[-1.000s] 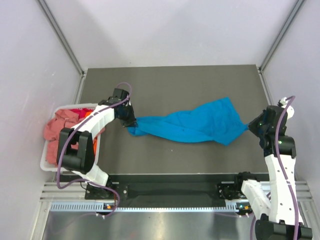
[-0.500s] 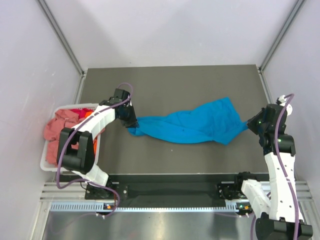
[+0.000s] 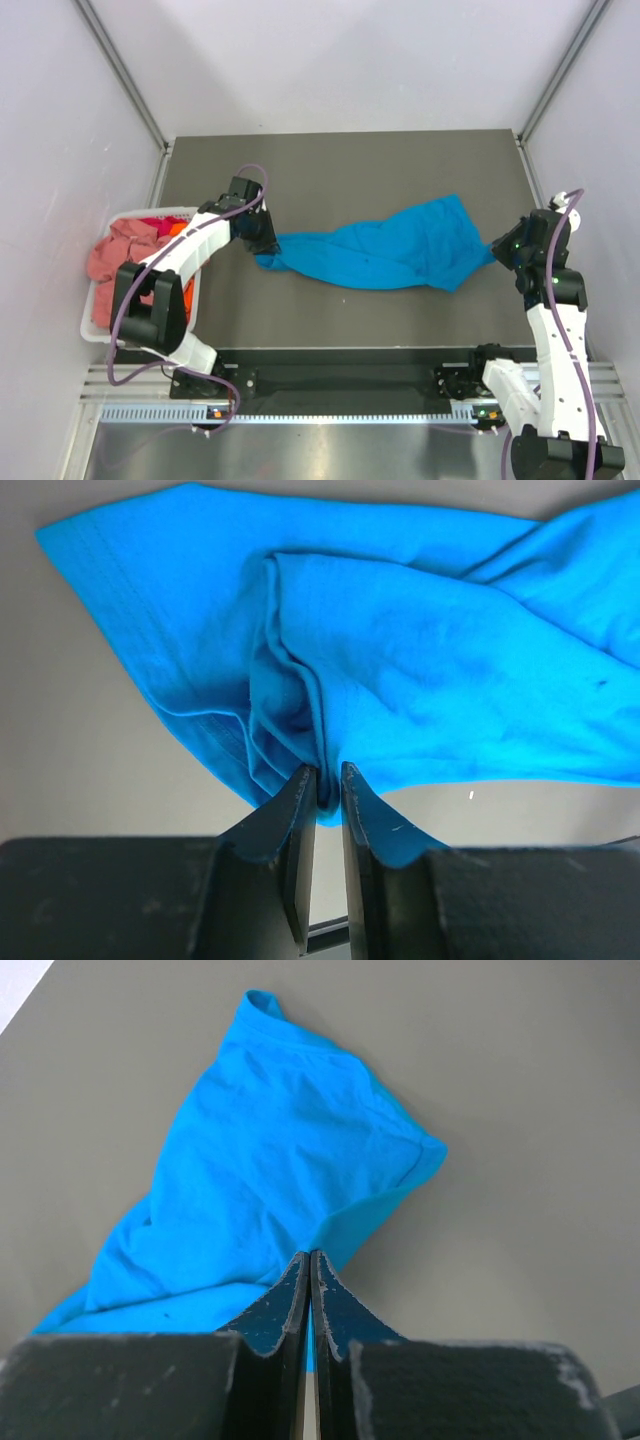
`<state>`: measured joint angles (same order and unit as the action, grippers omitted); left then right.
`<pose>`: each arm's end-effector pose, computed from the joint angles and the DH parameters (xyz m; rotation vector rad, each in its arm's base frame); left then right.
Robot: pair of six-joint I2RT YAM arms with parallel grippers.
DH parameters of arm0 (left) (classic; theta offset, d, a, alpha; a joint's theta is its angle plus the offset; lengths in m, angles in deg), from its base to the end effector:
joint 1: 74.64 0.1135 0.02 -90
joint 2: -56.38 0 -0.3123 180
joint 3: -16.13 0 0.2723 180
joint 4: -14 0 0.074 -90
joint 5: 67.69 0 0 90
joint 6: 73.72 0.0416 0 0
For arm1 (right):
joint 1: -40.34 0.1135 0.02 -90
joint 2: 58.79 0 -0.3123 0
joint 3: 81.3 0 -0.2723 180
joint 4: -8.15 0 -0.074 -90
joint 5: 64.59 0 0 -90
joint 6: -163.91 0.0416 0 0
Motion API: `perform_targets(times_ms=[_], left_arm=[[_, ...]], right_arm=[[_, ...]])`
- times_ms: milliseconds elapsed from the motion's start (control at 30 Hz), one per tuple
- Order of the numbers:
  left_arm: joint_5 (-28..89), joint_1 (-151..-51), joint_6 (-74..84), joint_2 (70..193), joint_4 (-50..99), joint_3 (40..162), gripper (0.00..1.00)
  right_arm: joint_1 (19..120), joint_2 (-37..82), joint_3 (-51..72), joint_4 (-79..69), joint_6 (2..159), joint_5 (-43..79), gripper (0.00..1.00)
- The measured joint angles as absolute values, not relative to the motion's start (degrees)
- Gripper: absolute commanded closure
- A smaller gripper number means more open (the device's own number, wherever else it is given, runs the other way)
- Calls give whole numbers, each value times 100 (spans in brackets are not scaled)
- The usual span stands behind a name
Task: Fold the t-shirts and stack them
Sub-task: Flatten the tshirt out
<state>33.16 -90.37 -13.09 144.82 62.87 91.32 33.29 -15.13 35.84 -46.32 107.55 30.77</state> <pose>0.3158 -0.0971 0.2617 -0.2594 2.7093 -0.4976 0.1439 -0.0217 0.3520 0.8101 2.0323 0.1607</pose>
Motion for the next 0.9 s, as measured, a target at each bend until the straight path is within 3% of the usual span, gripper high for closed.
perform_targets(times_ms=[133, 233, 433, 600, 900], left_arm=[[3314, -9074, -1337, 14426, 6285, 9129, 82], [3305, -9087, -1359, 14421, 6287, 9129, 75], [3290, -9105, -1374, 14415, 6293, 9129, 80], [3292, -9133, -1379, 14415, 6296, 9129, 75], [3270, -9181, -1381, 14364, 6342, 9132, 76]], right_arm=[[3329, -1513, 3586, -4615, 10755, 3047, 100], [3329, -1513, 3608, -4612, 10755, 3036, 100], [3329, -1515, 3624, -4612, 10755, 3025, 100], [3329, -1515, 3650, -4612, 10755, 3023, 100], [3329, -1515, 3650, -4612, 10758, 3021, 100]])
